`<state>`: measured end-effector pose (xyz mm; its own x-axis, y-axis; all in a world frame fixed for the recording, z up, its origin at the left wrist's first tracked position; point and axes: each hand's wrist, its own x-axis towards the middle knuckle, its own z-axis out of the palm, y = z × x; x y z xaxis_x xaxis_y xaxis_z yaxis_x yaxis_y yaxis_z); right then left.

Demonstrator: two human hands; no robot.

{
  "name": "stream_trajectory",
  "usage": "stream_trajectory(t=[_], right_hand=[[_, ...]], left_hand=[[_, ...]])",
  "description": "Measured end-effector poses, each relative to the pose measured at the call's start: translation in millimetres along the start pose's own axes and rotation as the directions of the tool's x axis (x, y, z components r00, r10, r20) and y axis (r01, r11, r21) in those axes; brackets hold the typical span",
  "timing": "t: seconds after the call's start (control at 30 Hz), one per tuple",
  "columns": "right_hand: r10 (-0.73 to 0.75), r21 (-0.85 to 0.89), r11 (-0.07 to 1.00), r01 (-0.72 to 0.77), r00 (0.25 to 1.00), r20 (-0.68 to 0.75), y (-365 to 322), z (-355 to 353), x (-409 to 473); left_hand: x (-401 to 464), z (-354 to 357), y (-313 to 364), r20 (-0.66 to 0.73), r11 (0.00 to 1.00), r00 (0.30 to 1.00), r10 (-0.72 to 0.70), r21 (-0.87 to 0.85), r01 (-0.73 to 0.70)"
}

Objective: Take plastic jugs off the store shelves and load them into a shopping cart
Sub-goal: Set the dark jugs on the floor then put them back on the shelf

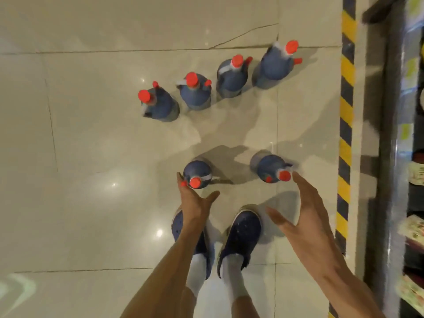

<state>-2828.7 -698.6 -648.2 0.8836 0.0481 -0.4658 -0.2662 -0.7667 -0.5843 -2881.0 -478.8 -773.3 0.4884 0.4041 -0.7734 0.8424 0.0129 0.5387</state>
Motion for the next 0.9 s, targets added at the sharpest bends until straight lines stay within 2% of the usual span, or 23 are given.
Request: stream_trajectory(t=[0.07, 0.17, 0.23, 0.27, 0.4, 0.57, 0.73, 0.8, 0.87, 0.9], right_hand=[[0.064, 0.037, 0.997, -0.064, 0.998, 0.013, 17.2, 22.2, 0.8], [0.13, 0.039, 0.991, -0.13, 0.992, 0.006, 38.2, 39.0, -7.2], [0.195, 0.121, 0.971, -0.208, 0.975, 0.106, 42.3, 43.3, -14.1], [0.24, 0.133, 0.957, -0.258, 0.961, 0.136, 45.2, 44.7, -14.3], [0.333, 0.073, 0.938, -0.339, 0.939, 0.082, 68.9, 46.9, 0.4], [0.378, 0.229, 0.883, -0.409, 0.911, 0.166, 82.1, 53.1, 38.7], [0.318, 0.236, 0.908, -0.347, 0.936, 0.153, 92.9, 85.0, 82.6], [0.273, 0.297, 0.912, -0.284, 0.959, 0.078, 102.0, 89.6, 98.5], [0.264, 0.453, 0.855, -0.253, 0.964, 0.039, 105.0, 91.9, 109.8], [0.267, 0.463, 0.852, -0.244, 0.964, 0.018, 107.0, 93.7, 112.3]], left_hand=[[13.5, 19.3, -11.0, -0.107, 0.995, 0.994, 0.039, -0.092, -0.049], [29.2, 38.8, -16.2, -0.25, 0.972, 0.968, 0.021, -0.22, -0.078], [40.2, 40.4, -14.1, -0.292, 0.974, 0.956, 0.035, -0.204, -0.098], [44.4, 38.4, -11.1, -0.289, 0.979, 0.955, 0.066, -0.168, -0.119], [48.3, 19.0, 6.3, -0.177, 0.968, 0.954, 0.242, -0.02, -0.249], [28.7, -12.9, 30.9, -0.081, 0.946, 0.943, 0.323, 0.067, -0.318], [16.9, -26.8, 25.9, -0.058, 0.947, 0.948, 0.314, 0.098, -0.307], [16.9, -27.8, 18.3, -0.057, 0.95, 0.951, 0.303, 0.093, -0.297], [18.4, -28.9, 10.8, -0.075, 0.95, 0.95, 0.304, 0.096, -0.297], [19.3, -29.8, 7.6, -0.079, 0.951, 0.95, 0.301, 0.104, -0.292]])
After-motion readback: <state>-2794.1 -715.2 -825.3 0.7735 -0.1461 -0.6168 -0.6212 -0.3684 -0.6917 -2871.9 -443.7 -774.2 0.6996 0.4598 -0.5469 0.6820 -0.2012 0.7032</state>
